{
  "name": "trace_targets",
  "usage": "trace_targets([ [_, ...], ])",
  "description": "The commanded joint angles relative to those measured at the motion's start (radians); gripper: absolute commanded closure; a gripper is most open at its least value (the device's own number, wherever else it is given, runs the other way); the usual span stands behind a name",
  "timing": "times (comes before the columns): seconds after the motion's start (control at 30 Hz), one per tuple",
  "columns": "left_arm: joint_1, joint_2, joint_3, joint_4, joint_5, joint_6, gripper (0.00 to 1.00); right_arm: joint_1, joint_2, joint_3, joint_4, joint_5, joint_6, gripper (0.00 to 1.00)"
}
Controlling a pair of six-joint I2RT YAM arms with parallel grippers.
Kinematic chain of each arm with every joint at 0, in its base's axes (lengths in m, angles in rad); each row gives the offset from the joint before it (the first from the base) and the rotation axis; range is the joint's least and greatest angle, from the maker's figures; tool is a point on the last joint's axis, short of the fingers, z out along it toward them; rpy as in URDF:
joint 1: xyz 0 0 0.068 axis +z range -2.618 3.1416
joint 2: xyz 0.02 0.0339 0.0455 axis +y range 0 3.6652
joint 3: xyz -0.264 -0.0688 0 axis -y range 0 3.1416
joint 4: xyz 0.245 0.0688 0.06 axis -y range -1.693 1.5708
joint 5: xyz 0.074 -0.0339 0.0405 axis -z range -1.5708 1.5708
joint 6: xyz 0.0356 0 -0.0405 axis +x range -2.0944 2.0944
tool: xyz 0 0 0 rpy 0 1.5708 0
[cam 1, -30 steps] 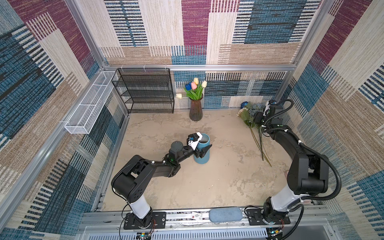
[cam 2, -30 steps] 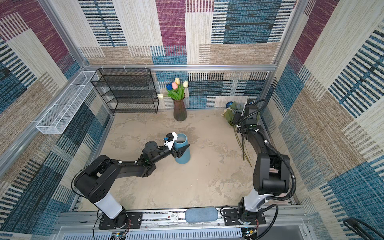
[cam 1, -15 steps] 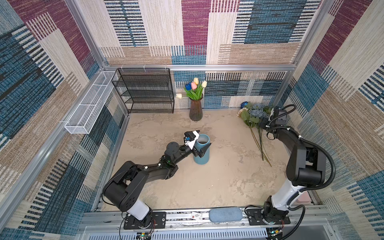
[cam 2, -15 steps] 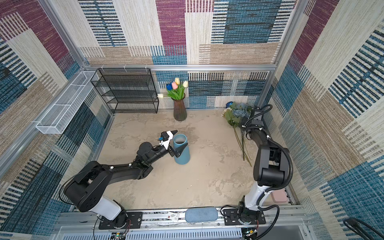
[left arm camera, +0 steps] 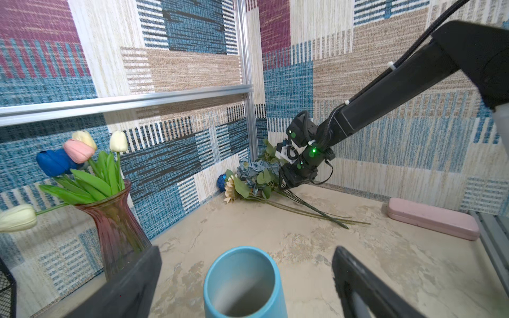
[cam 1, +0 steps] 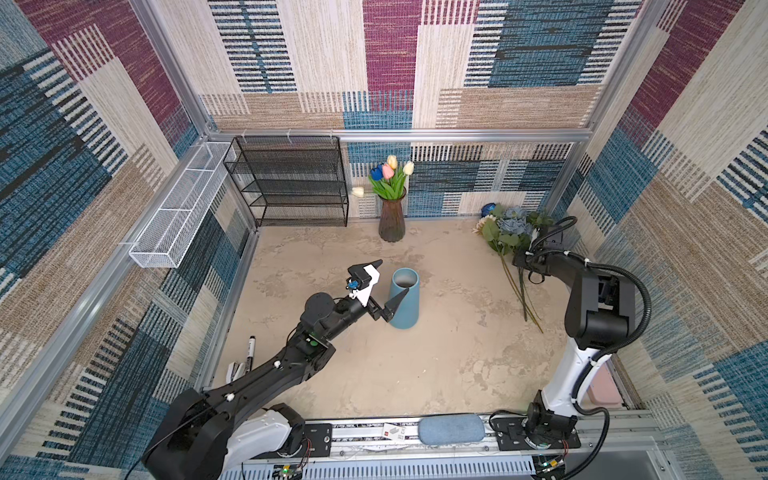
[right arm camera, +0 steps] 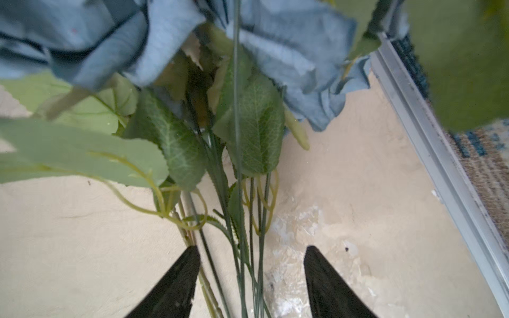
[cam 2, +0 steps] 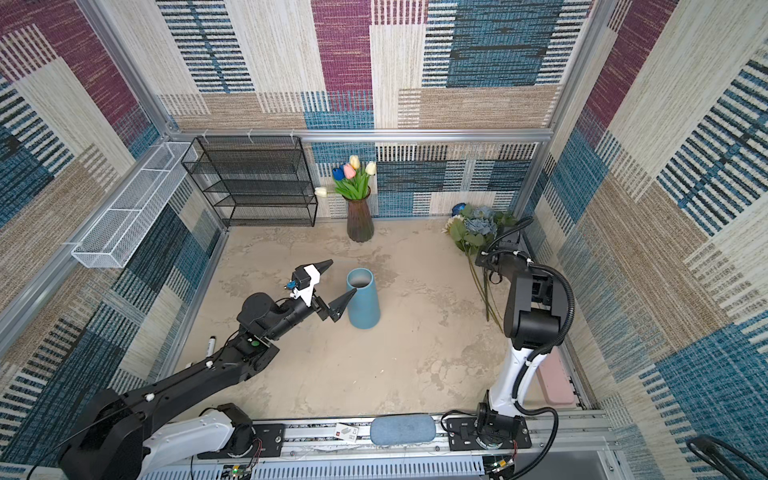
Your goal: Arrange the flowers into the vase
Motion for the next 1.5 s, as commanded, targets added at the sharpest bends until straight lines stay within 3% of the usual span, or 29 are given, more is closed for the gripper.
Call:
trace_targets([
  [0.0,0.000,-0.053,-0.048,-0.101,-0.050,0.011,0.00,-0.001,0.013,0.005,0.017,-0.025,-0.002,0.39],
  [0.3,-0.002,-0.072,-0.193,-0.046,-0.048,-0.006,0.01,-0.001,0.044,-0.013,0.059,-0.013,-0.025,0.52],
  [0.47,-0.010,0.012,-0.284,0.190,-0.048,-0.054,0.01,-0.001,0.053,-0.026,0.079,-0.009,-0.040,0.61],
  [0.87,-0.058,0.122,-0.333,0.265,-0.025,-0.087,0.01,0.000,-0.017,-0.049,0.085,-0.014,-0.042,0.81],
  [1.1,-0.066,0.190,-0.358,0.436,-0.009,-0.138,0.01,0.002,-0.091,-0.052,0.067,-0.015,-0.048,0.88],
  [1.33,-0.068,0.159,-0.356,0.422,-0.015,-0.103,0.01,0.007,-0.213,-0.073,0.051,-0.016,-0.037,0.93],
  [1.47,-0.068,0.119,-0.338,0.330,-0.019,-0.095,0.01,0.007,-0.284,-0.085,0.046,-0.028,-0.027,0.96],
])
